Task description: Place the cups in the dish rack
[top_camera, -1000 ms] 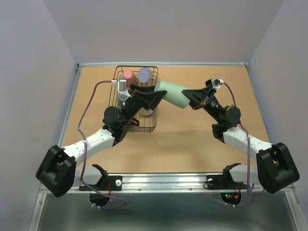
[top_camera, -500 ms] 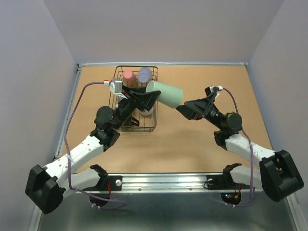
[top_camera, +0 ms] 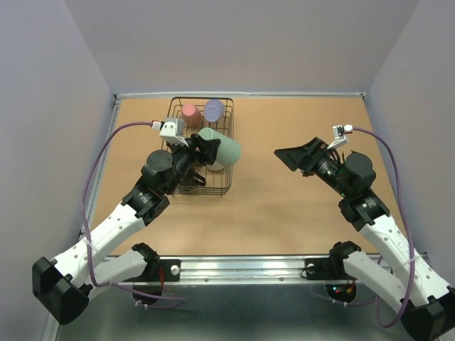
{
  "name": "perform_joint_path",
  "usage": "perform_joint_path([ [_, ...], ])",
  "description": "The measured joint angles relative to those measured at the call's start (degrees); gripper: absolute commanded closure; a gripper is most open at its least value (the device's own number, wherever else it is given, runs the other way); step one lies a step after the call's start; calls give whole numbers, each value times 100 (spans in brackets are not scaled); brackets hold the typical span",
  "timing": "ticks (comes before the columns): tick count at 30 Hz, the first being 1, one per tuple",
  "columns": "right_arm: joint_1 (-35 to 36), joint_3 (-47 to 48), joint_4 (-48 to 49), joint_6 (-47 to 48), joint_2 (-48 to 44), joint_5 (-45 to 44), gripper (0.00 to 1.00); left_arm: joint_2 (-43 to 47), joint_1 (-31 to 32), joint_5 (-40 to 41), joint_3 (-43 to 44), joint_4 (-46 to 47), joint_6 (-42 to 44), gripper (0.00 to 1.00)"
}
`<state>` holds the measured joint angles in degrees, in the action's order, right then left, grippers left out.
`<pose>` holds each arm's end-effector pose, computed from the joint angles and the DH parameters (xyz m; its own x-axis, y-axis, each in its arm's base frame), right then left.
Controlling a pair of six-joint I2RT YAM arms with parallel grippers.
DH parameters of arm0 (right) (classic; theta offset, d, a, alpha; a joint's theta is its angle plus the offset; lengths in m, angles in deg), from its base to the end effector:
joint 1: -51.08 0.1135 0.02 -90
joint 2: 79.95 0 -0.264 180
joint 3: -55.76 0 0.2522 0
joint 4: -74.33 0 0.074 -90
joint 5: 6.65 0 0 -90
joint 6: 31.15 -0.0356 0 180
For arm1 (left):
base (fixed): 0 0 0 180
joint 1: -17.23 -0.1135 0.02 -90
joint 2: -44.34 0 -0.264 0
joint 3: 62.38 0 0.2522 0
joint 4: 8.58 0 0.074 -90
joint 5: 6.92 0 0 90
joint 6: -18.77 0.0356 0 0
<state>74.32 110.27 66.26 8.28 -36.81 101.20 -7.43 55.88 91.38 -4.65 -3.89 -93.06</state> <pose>0.1632 0.0820 0.3499 -0.4737 0.5967 -0.6477 -0.4580 0.4613 0.7599 0.1710 -0.1302 0.3673 -0.0546 -0.4275 -0.9024 0.5245 0.7567 -0.3902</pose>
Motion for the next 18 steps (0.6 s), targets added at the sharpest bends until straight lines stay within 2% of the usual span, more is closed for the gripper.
perform_joint_path([
  [7, 0, -487, -863, 264, -20, -114, 0, -2, 2, 518, -9, -697, 225, 100],
  [13, 0, -960, -1228, 280, -367, -116, 0, -101, 0, 713, -22, -809, 343, 100],
  [18, 0, -986, -1429, 299, -577, -153, 0, -153, 0, 765, -256, -815, 358, 100],
])
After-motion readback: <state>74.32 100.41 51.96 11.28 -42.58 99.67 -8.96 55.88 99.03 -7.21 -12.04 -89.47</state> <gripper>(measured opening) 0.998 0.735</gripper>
